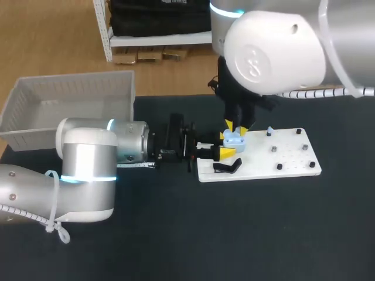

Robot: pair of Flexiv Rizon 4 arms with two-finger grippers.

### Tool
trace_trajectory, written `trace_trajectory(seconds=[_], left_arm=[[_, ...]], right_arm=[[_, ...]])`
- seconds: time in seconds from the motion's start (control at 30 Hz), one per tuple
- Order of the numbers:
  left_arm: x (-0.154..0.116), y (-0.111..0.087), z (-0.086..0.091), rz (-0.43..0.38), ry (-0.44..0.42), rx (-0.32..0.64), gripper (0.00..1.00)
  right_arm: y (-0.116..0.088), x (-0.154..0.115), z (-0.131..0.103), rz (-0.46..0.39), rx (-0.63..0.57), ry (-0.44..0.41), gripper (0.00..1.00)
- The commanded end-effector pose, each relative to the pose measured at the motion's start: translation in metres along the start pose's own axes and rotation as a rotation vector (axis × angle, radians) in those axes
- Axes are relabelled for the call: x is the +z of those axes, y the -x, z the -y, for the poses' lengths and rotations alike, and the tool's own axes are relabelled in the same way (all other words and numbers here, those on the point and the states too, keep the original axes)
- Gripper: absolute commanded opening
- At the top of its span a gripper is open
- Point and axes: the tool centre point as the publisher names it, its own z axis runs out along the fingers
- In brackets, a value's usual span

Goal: Pick up each earbud case from the left stands, insert the matching earbuds, close the lid, and place the case in the box.

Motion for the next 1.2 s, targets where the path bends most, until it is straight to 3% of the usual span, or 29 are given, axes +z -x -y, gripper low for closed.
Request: trace_trajectory(seconds=[0.03,1.2], left_arm=[[0.0,-0.001,0.002,0.003,0.006,0.003,0.0],[0.0,-0.001,0.002,0.003,0.006,0.003,0.0]], right_arm=[[0.003,0.004,-0.004,-0.006,0.002,-0.009,0.0],[0.011,0.02,-0.005,-0.019,0.02,-0.025,0.0]])
